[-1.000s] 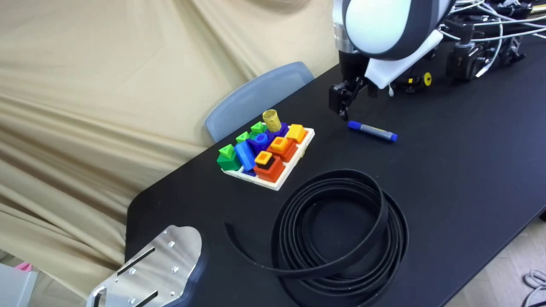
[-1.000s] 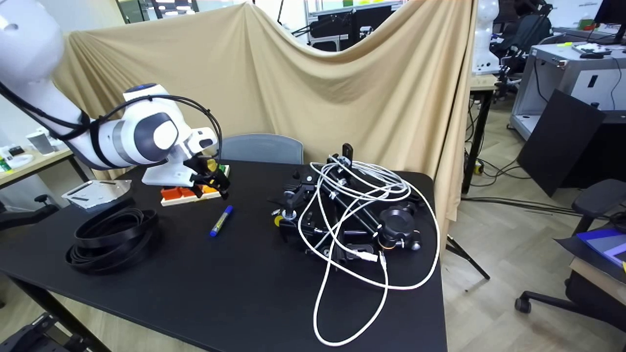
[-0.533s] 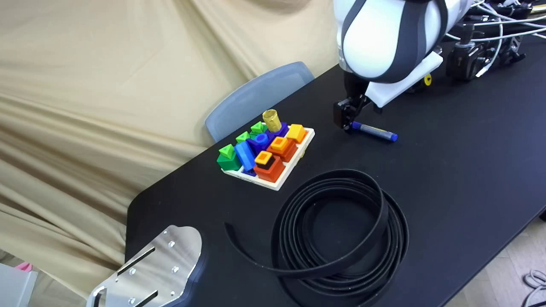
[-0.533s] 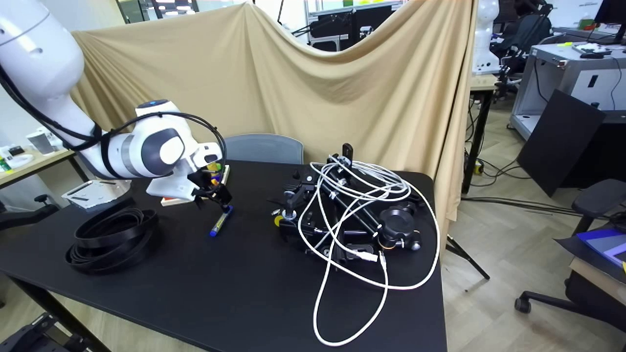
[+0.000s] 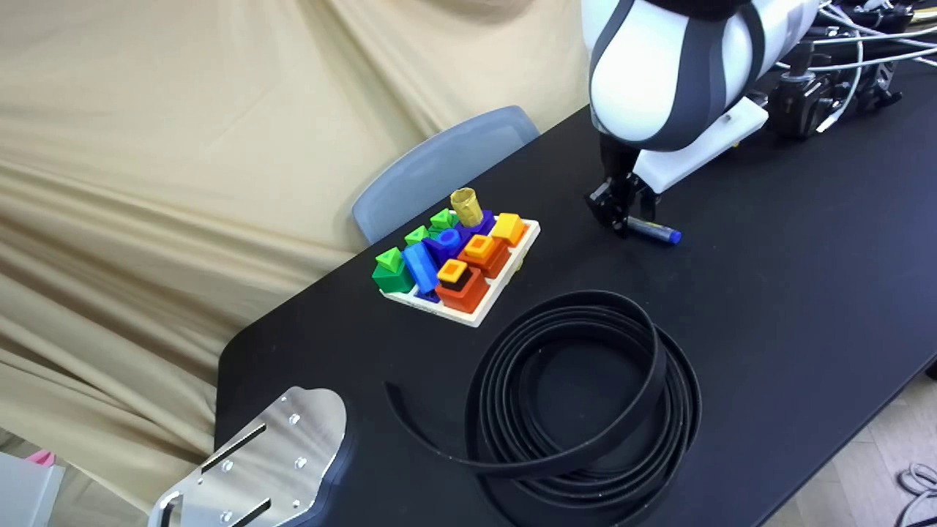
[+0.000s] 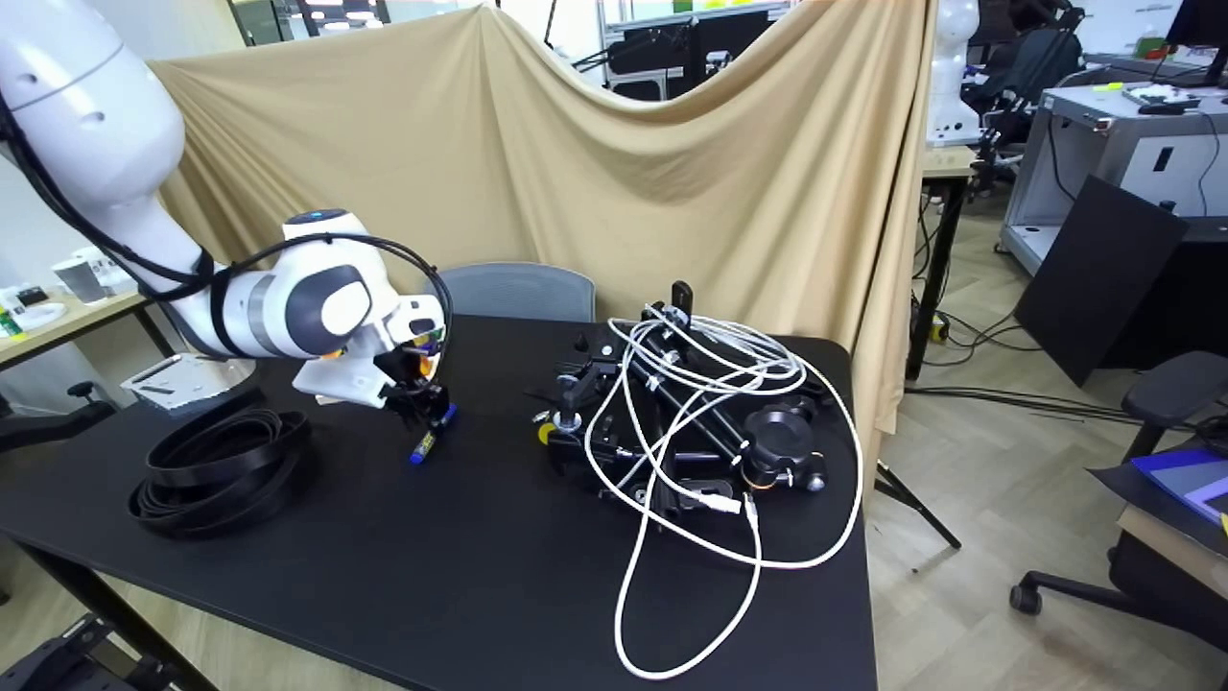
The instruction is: Move the marker to the left
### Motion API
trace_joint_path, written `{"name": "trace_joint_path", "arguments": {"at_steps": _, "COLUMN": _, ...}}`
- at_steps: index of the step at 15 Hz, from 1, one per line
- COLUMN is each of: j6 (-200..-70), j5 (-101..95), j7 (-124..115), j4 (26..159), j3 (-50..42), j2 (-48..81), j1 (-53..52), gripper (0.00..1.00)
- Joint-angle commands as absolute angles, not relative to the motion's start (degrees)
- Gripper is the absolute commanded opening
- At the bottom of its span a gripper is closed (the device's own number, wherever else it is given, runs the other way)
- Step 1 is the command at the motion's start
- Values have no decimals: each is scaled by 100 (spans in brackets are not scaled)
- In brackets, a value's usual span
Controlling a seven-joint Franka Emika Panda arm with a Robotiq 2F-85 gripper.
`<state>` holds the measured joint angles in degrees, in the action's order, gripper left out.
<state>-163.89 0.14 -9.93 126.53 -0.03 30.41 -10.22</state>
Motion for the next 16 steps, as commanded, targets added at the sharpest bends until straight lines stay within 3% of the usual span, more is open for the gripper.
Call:
{"name": "trace_joint_path", "arguments": {"at_steps": 1, "j6": -16186, "j5": 84, "j7": -961, "j4": 12584, "j3": 17, "j2": 3102, "j1": -874, "gripper": 19}}
{"name": "trace_joint_path", "arguments": {"at_steps": 4, "j6": -16150, "j5": 103, "j7": -938, "j4": 12606, "j3": 41, "j2": 3074, "j1": -789, "gripper": 1}}
{"name": "trace_joint_path", "arguments": {"at_steps": 6, "j6": -16170, "j5": 101, "j7": -911, "j4": 12645, "j3": 69, "j2": 2969, "j1": -765, "gripper": 5}}
{"name": "trace_joint_path", "arguments": {"at_steps": 16, "j6": -16179, "j5": 290, "j7": -526, "j4": 12906, "j3": 632, "j2": 2273, "j1": -727, "gripper": 5}}
